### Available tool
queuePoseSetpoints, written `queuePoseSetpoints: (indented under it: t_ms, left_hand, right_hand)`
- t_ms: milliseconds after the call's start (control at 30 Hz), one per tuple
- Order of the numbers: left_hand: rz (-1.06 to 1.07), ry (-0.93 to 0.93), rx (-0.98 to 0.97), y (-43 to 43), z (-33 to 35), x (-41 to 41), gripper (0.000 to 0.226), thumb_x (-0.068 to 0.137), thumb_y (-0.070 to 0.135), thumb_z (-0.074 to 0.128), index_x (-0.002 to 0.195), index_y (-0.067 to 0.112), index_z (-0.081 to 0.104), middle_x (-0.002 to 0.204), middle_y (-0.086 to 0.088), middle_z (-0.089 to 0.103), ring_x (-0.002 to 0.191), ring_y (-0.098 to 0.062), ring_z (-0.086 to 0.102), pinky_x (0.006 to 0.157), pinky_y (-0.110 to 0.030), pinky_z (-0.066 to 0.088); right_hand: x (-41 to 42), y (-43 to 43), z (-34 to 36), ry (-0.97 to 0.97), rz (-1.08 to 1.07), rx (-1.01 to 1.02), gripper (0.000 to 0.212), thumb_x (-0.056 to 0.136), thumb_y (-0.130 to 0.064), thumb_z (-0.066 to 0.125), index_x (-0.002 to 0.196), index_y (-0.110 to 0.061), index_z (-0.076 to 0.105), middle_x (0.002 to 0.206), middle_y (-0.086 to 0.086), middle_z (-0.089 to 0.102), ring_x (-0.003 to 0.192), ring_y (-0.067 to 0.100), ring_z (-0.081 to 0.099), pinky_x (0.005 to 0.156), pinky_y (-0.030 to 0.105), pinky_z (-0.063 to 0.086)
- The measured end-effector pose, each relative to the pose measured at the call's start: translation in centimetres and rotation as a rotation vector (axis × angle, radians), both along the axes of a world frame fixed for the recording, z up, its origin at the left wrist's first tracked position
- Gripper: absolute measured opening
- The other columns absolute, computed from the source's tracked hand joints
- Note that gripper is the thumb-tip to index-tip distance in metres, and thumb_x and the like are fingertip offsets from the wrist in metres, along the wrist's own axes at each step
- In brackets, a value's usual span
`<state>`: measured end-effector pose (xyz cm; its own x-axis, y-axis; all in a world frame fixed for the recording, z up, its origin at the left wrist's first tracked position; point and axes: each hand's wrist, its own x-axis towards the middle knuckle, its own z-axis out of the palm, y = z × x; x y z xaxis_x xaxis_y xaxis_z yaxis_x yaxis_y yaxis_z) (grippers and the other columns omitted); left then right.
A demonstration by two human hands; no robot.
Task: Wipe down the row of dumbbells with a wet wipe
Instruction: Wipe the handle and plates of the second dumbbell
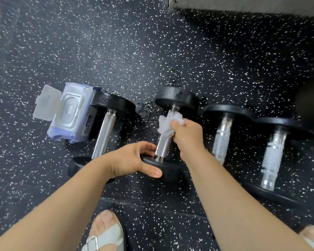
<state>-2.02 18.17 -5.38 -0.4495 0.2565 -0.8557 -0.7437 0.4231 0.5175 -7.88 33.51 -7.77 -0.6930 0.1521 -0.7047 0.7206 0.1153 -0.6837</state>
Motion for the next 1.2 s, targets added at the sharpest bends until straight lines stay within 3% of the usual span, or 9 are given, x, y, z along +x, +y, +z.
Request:
queuePoseSetpoints:
  t_ms: [133, 200, 333, 567, 633, 733, 900, 1033, 1200]
  left_hand:
    - [0.009, -0.019, 0.038, 0.1, 0.2, -0.2, 0.075, 0.059, 0.016, 0.09, 0.123, 0.028, 0.053, 0.124, 0.006, 0.059, 0.112, -0.004, 0.057, 0.085, -0.016, 0.043]
    - [0.017, -0.012, 0.045, 0.1, 0.2, -0.1, 0.072, 0.057, 0.016, 0.091, 0.118, 0.03, 0.055, 0.122, 0.007, 0.061, 0.111, -0.004, 0.058, 0.084, -0.015, 0.043]
    - [0.004, -0.009, 0.02, 0.0, 0.0, -0.1, 0.087, 0.047, 0.03, 0.09, 0.127, 0.025, 0.054, 0.122, 0.009, 0.061, 0.114, -0.007, 0.059, 0.091, -0.019, 0.044]
    - [-0.005, -0.033, 0.016, -0.1, 0.4, -0.2, 0.089, 0.054, 0.025, 0.092, 0.131, 0.026, 0.048, 0.123, 0.01, 0.058, 0.112, -0.002, 0.056, 0.086, -0.017, 0.044]
    - [0.018, -0.041, 0.029, -0.4, 0.3, -0.1, 0.089, 0.053, 0.021, 0.092, 0.132, 0.023, 0.05, 0.123, 0.01, 0.06, 0.112, -0.003, 0.058, 0.089, -0.018, 0.045]
    - [0.041, -0.03, 0.025, -1.0, 0.4, -0.1, 0.093, 0.049, 0.021, 0.091, 0.133, 0.021, 0.051, 0.129, 0.009, 0.06, 0.118, -0.005, 0.057, 0.104, -0.028, 0.043]
    - [0.064, 0.097, -0.125, 0.2, 1.7, -2.0, 0.096, 0.046, 0.017, 0.069, 0.139, 0.019, 0.047, 0.136, 0.007, 0.054, 0.126, -0.01, 0.05, 0.107, -0.031, 0.038]
    - [0.185, 0.246, -0.382, 2.7, 1.1, -3.7, 0.051, 0.065, 0.018, 0.073, 0.114, 0.014, 0.062, 0.107, -0.004, 0.07, 0.097, -0.023, 0.067, 0.086, -0.043, 0.056]
    - [0.138, 0.403, -0.698, 4.3, -0.3, -3.9, 0.022, 0.081, 0.022, 0.071, 0.096, 0.007, 0.064, 0.085, -0.005, 0.065, 0.079, -0.022, 0.059, 0.067, -0.03, 0.044]
  right_hand:
    - [3.9, 0.9, 0.2, -0.015, 0.246, 0.077, 0.047, 0.091, -0.023, 0.055, 0.045, -0.022, 0.053, 0.053, -0.006, 0.048, 0.058, 0.015, 0.044, 0.056, 0.028, 0.036]
    - [4.6, 1.1, -0.2, -0.08, 0.334, 0.112, 0.036, 0.087, -0.016, 0.055, 0.051, -0.016, 0.054, 0.058, 0.001, 0.052, 0.058, 0.017, 0.046, 0.055, 0.027, 0.037]
    - [1.6, 0.7, -1.9, -0.247, 0.14, 0.057, 0.006, 0.075, -0.011, 0.065, 0.072, -0.009, 0.069, 0.085, 0.013, 0.072, 0.078, 0.028, 0.069, 0.077, 0.044, 0.058]
    - [-3.8, 0.7, -2.1, -0.172, -0.246, -0.104, 0.017, 0.089, -0.005, 0.051, 0.096, -0.001, 0.065, 0.095, 0.018, 0.069, 0.087, 0.034, 0.069, 0.072, 0.045, 0.059]
    - [-2.6, 0.5, -1.7, -0.144, -0.136, -0.009, 0.016, 0.083, -0.006, 0.051, 0.082, -0.006, 0.067, 0.086, 0.014, 0.069, 0.083, 0.032, 0.069, 0.065, 0.041, 0.059]
    - [0.6, -0.1, 0.0, -0.198, 0.106, 0.171, 0.021, 0.077, -0.01, 0.051, 0.081, -0.007, 0.072, 0.085, 0.011, 0.069, 0.07, 0.02, 0.058, 0.046, 0.023, 0.035]
    - [3.2, 0.0, 1.2, -0.227, 0.433, 0.151, 0.019, 0.08, -0.011, 0.052, 0.081, -0.011, 0.071, 0.082, 0.01, 0.065, 0.073, 0.023, 0.059, 0.052, 0.023, 0.038]
    - [0.6, 0.8, 0.7, -0.325, 0.217, 0.18, 0.022, 0.075, -0.006, 0.058, 0.092, -0.003, 0.071, 0.078, 0.012, 0.064, 0.064, 0.023, 0.056, 0.048, 0.022, 0.036]
    - [-0.6, 2.5, 0.8, -0.204, 0.015, 0.136, 0.018, 0.076, -0.006, 0.055, 0.082, -0.01, 0.071, 0.079, 0.007, 0.067, 0.064, 0.02, 0.06, 0.053, 0.025, 0.046]
